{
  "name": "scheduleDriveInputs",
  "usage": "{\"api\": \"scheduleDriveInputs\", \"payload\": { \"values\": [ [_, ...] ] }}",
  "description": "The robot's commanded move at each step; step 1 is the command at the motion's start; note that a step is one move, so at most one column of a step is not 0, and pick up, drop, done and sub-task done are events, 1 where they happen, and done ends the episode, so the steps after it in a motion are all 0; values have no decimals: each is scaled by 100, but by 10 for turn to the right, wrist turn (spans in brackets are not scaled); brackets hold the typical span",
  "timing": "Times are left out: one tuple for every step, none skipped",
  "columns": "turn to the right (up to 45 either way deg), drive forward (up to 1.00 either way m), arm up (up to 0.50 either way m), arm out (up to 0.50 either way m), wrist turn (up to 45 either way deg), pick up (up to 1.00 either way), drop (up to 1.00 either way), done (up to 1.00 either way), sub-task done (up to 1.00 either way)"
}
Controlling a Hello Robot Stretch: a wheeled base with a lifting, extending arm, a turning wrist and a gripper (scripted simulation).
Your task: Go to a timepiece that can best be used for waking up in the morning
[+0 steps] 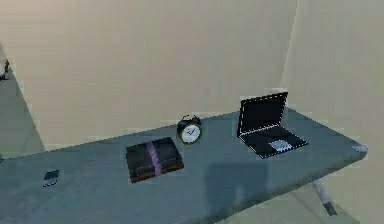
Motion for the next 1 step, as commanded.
{"api": "scheduleDriveInputs", "payload": {
  "values": [
    [0,0,0,0,0,0,0,100,0]
  ]
}}
